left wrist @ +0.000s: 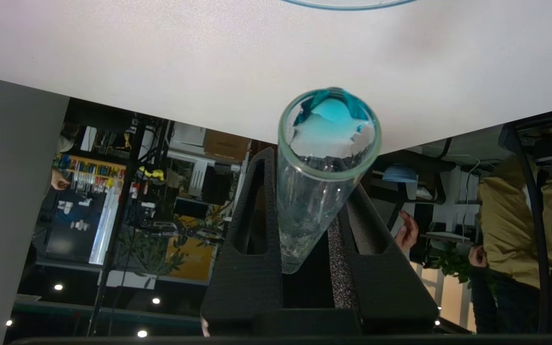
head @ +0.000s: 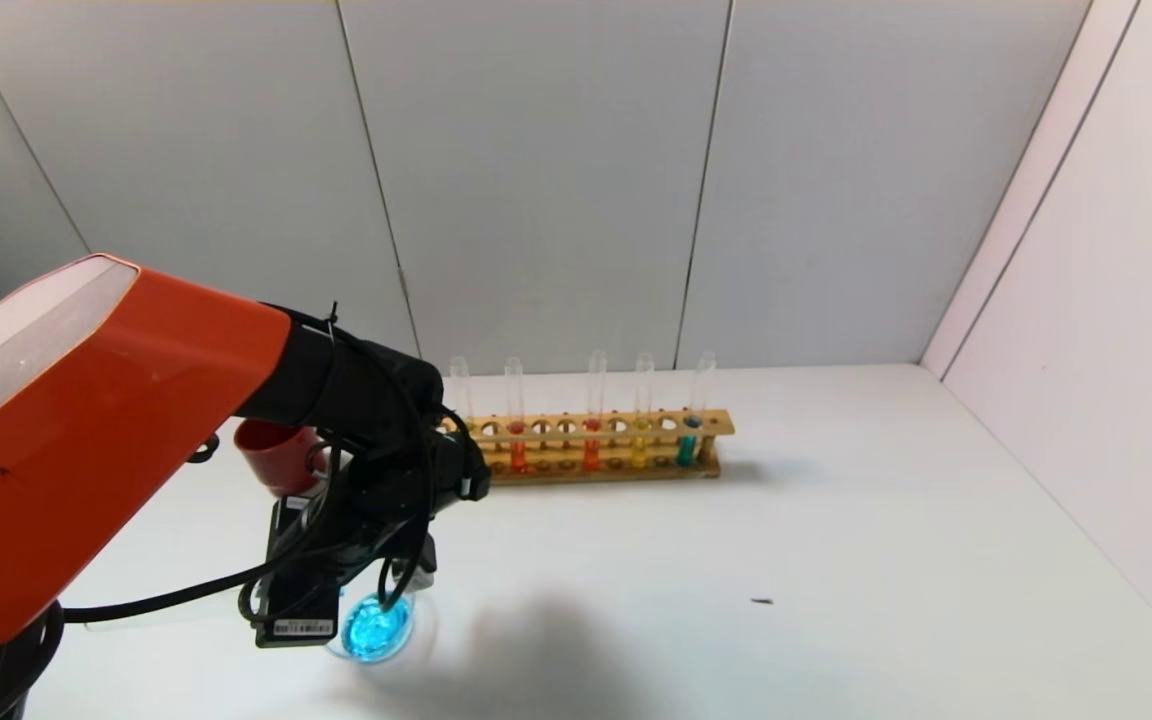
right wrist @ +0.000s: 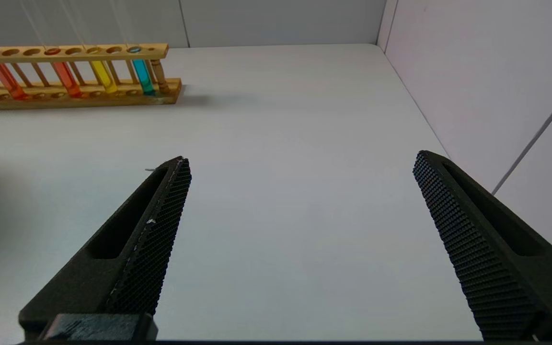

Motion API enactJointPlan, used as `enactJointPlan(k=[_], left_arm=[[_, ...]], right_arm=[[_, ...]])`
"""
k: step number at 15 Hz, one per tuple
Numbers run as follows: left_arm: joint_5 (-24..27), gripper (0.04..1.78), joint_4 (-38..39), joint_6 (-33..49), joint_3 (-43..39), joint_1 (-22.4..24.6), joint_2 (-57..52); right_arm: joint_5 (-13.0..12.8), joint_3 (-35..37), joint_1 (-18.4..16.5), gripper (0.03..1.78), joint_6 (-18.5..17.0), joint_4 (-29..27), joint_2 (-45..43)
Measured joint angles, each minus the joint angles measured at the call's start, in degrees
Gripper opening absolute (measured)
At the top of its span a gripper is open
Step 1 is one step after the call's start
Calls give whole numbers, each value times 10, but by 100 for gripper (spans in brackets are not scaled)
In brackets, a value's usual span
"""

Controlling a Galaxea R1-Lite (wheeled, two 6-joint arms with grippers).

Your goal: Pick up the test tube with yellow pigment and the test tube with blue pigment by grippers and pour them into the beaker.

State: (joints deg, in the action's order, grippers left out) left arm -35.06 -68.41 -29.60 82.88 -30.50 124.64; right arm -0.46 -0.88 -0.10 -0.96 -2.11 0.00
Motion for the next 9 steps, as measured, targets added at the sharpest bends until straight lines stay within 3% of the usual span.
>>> enactJointPlan(k=[9], left_arm=[[-5,32,-11,0,5,-7,8]], right_arm=[[0,0,0,170,0,0,0]])
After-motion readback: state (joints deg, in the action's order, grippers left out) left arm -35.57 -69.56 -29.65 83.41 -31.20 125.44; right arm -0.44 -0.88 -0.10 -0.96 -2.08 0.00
